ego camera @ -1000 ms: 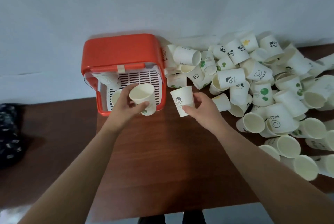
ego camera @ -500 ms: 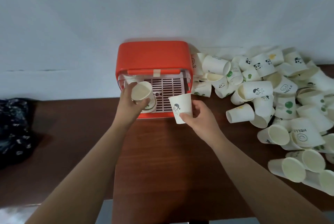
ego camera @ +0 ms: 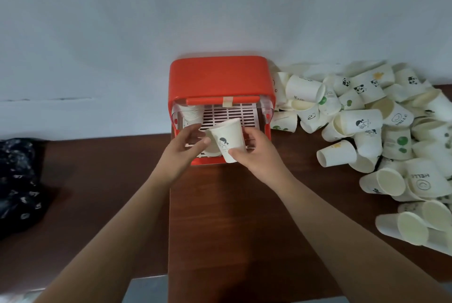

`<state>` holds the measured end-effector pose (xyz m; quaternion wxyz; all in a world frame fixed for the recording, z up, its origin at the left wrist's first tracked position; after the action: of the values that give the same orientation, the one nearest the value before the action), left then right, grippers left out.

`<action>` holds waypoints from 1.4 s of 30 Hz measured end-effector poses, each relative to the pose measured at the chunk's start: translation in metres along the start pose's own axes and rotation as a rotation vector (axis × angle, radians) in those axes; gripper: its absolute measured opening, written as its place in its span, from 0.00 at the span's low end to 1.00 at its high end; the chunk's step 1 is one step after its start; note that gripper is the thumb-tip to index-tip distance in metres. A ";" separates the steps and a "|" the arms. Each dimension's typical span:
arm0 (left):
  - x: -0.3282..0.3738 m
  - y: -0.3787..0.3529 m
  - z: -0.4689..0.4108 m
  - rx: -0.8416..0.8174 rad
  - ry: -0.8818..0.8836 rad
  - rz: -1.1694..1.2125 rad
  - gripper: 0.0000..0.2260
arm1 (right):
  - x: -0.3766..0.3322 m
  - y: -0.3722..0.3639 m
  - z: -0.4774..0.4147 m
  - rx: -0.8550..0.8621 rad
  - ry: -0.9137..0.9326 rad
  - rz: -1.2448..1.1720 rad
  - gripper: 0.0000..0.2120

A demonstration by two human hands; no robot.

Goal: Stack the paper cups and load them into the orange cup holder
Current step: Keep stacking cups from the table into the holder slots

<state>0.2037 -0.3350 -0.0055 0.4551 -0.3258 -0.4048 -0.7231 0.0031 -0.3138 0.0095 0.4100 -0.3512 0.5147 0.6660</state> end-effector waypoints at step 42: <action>0.060 -0.145 0.010 -0.139 -0.308 -0.400 0.07 | 0.116 0.177 0.064 0.135 -0.098 0.588 0.17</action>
<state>0.0491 -0.3123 0.0076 0.2125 -0.3759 -0.4752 -0.7666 -0.2091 -0.2536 -0.0086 0.2464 -0.1263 0.6170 0.7366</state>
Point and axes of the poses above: each hand's wrist, its own z-axis away from the middle knuckle, its own y-axis out of the back of the hand, x = y × z, the point moved 10 cm from there along -z, towards the middle knuckle, and after that the axes turned 9 degrees about y, right-handed, at the moved point
